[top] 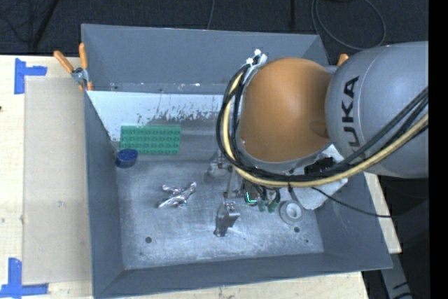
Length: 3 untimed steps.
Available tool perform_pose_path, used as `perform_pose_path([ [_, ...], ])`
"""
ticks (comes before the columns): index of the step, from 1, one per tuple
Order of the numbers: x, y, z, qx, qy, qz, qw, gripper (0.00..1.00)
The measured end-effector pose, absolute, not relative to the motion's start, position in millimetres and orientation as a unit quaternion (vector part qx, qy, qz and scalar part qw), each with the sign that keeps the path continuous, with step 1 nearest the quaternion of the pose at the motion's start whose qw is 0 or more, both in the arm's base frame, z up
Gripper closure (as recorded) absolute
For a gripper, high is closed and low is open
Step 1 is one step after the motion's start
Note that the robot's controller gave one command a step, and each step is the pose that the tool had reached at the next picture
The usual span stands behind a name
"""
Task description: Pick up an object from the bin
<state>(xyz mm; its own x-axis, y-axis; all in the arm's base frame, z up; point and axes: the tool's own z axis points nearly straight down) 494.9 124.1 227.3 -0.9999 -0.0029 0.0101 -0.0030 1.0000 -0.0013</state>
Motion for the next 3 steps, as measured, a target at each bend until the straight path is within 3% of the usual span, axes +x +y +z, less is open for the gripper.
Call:
perform_pose_path([
  [1,545.6,150.8,111.8,0.055,-0.998,0.001,0.004,0.00],
  [2,559.0,151.8,70.6,0.091,-0.996,0.000,-0.001,0.00],
  [3,561.4,152.3,74.9,0.089,-0.996,-0.002,-0.005,1.00],
])
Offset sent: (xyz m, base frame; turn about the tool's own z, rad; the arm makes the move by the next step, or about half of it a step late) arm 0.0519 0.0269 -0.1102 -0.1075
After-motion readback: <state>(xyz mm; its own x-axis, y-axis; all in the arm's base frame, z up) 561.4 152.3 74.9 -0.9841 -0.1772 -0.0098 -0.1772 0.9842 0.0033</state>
